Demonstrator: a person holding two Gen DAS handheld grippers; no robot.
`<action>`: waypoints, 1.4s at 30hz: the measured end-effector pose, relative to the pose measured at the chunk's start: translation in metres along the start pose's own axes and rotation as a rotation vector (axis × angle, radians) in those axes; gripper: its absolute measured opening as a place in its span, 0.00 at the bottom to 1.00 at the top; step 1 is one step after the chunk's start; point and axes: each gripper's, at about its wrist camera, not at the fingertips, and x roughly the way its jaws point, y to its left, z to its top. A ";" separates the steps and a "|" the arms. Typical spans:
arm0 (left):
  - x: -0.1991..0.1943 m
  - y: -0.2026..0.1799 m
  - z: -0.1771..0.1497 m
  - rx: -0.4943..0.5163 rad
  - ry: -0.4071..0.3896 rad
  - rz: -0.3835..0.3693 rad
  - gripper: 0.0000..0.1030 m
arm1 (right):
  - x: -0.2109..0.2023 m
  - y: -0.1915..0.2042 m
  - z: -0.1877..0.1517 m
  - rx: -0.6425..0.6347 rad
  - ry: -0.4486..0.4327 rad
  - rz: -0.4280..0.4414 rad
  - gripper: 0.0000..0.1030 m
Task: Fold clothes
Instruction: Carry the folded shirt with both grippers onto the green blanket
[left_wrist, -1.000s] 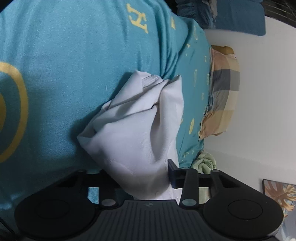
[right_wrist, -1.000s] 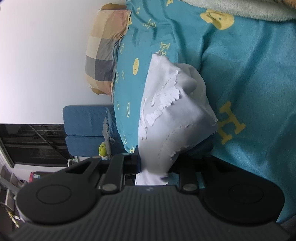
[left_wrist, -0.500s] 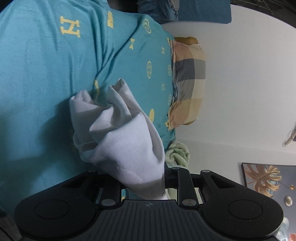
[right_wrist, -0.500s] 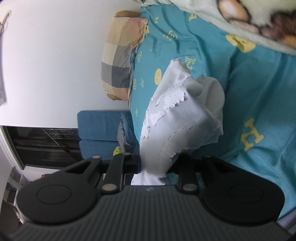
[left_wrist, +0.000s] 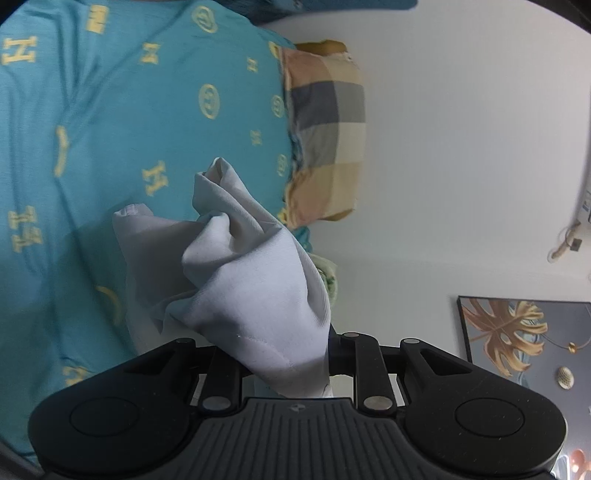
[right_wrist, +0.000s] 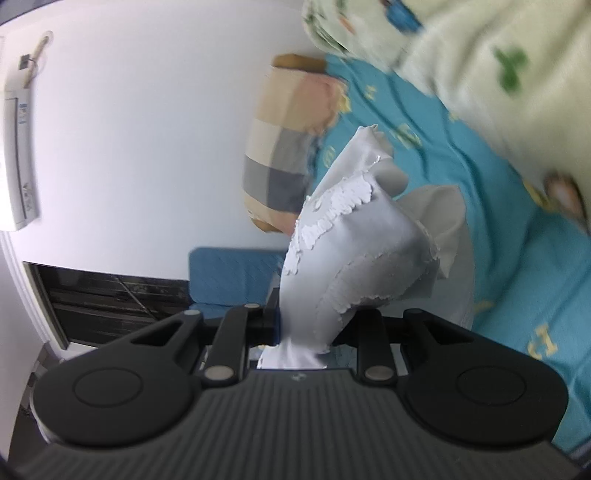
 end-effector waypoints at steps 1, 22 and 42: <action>0.008 -0.010 -0.004 0.008 0.008 -0.005 0.24 | -0.003 0.006 0.009 -0.005 -0.007 0.006 0.24; 0.281 -0.145 -0.171 0.194 0.415 -0.050 0.24 | -0.120 0.040 0.235 -0.091 -0.406 -0.016 0.24; 0.315 -0.052 -0.221 0.513 0.663 0.070 0.24 | -0.151 -0.107 0.221 -0.064 -0.445 -0.231 0.24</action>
